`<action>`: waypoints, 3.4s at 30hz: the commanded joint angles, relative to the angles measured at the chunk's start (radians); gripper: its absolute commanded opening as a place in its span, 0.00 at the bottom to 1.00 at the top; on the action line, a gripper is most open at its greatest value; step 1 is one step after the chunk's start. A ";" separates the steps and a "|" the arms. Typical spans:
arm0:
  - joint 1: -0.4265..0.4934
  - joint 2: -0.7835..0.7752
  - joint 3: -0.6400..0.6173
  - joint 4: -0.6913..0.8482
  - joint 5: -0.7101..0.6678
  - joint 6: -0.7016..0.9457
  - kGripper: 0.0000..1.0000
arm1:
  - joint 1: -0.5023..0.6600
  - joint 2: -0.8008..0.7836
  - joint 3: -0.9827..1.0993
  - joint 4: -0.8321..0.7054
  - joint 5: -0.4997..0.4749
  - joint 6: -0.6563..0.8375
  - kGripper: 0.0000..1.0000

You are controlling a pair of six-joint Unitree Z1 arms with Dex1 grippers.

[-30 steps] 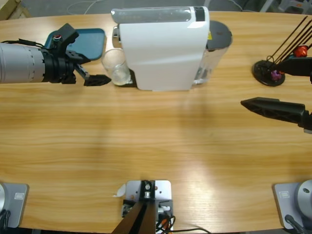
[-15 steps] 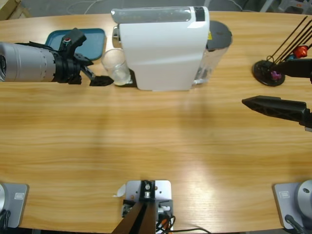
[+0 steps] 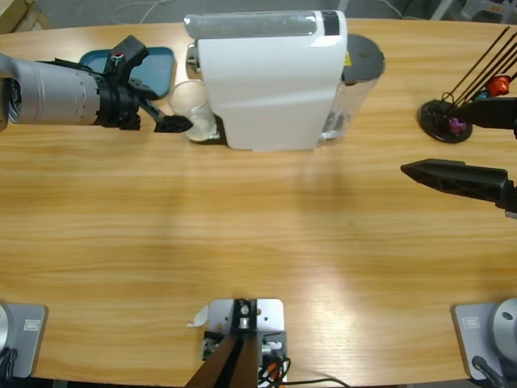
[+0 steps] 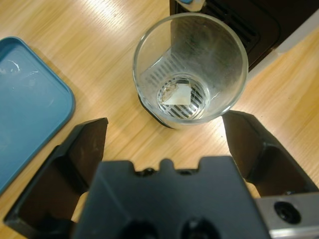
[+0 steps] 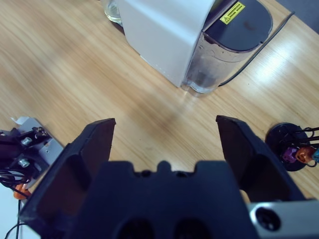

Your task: Pour coffee

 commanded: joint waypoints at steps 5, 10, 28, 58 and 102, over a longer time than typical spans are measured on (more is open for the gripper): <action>0.009 0.074 -0.028 0.012 0.021 -0.008 1.00 | -0.010 -0.007 0.027 0.015 0.012 0.009 0.90; 0.009 0.081 -0.040 0.012 0.021 -0.008 1.00 | -0.009 -0.004 0.030 0.015 0.013 0.009 0.90; -0.020 -0.139 0.100 0.075 0.017 -0.045 1.00 | -0.009 0.027 -0.003 0.020 0.008 0.009 1.00; -0.051 -0.441 0.037 0.527 0.093 -0.035 1.00 | -0.416 0.774 -1.059 0.542 0.254 -0.034 0.00; -0.048 -0.394 0.038 0.512 0.095 -0.037 1.00 | -0.450 0.885 -1.010 0.495 0.398 -0.025 0.00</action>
